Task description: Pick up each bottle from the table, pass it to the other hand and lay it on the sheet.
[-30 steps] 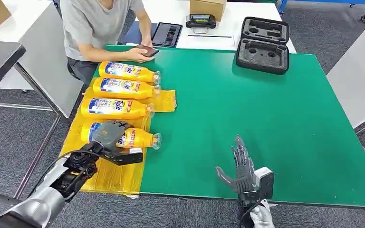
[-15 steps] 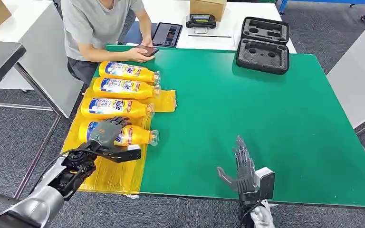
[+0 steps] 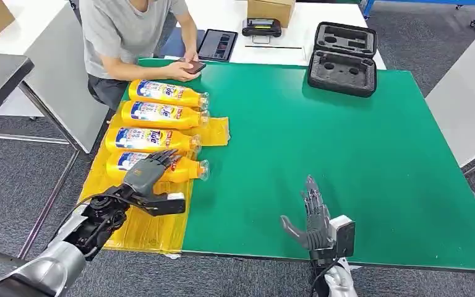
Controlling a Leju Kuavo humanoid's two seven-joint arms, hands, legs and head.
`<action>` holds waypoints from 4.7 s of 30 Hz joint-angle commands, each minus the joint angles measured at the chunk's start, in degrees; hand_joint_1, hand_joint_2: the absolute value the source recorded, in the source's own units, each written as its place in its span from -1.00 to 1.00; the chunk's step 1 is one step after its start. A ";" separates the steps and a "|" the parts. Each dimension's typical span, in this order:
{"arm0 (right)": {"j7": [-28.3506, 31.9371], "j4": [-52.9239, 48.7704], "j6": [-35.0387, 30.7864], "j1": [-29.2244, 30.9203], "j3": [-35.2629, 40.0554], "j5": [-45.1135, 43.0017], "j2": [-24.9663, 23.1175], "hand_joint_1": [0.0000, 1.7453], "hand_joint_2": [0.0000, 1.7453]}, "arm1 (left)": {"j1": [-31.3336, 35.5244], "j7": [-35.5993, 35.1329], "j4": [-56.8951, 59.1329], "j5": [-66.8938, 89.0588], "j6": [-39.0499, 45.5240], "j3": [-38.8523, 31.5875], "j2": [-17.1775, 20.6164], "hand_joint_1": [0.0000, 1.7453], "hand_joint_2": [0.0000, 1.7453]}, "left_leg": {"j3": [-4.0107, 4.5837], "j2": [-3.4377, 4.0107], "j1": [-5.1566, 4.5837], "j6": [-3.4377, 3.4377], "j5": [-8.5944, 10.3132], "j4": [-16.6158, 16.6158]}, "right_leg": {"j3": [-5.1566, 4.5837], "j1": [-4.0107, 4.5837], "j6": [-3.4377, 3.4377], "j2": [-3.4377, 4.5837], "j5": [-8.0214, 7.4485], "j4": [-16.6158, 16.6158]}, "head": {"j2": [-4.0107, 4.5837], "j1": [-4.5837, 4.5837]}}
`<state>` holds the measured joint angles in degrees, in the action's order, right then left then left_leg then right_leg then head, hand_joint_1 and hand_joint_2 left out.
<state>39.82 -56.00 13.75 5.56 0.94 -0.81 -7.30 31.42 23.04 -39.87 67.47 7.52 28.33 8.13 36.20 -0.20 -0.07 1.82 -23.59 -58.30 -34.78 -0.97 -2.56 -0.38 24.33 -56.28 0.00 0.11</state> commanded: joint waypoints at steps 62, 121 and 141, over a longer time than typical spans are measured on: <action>0.18 -30.05 -15.14 -11.30 9.11 4.10 2.37 -1.00 1.00 | -27.38 16.96 -48.04 -44.67 19.69 9.53 2.02 -1.00 1.00 | -0.09 0.08 0.04 -0.12 -0.18 0.02 | 0.08 0.05 0.09 0.11 0.07 0.13 | 0.00 0.02; 0.18 -38.60 -32.85 -17.04 15.06 6.43 9.86 -1.00 1.00 | -15.64 16.96 -49.11 -59.14 23.86 15.41 -5.53 -1.00 1.00 | -0.09 0.02 -0.01 -0.08 -0.12 0.02 | 0.07 0.00 0.10 0.05 0.03 0.09 | 0.00 0.00; 0.18 -42.27 -35.74 -19.96 15.70 7.17 10.91 -1.00 1.00 | -16.28 16.96 -50.95 -58.88 26.83 16.53 -4.12 -1.00 1.00 | -0.29 0.03 0.03 -0.12 -0.18 0.04 | 0.28 0.04 0.14 0.05 0.09 0.13 | 0.00 0.00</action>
<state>40.00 -97.92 -21.75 -13.68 15.87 6.58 2.10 14.29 40.15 -91.27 8.39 33.46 43.63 2.62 36.22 -0.19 -0.07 1.80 -23.65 -58.30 -34.81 -0.97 -2.53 -0.36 24.32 -56.20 0.00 0.11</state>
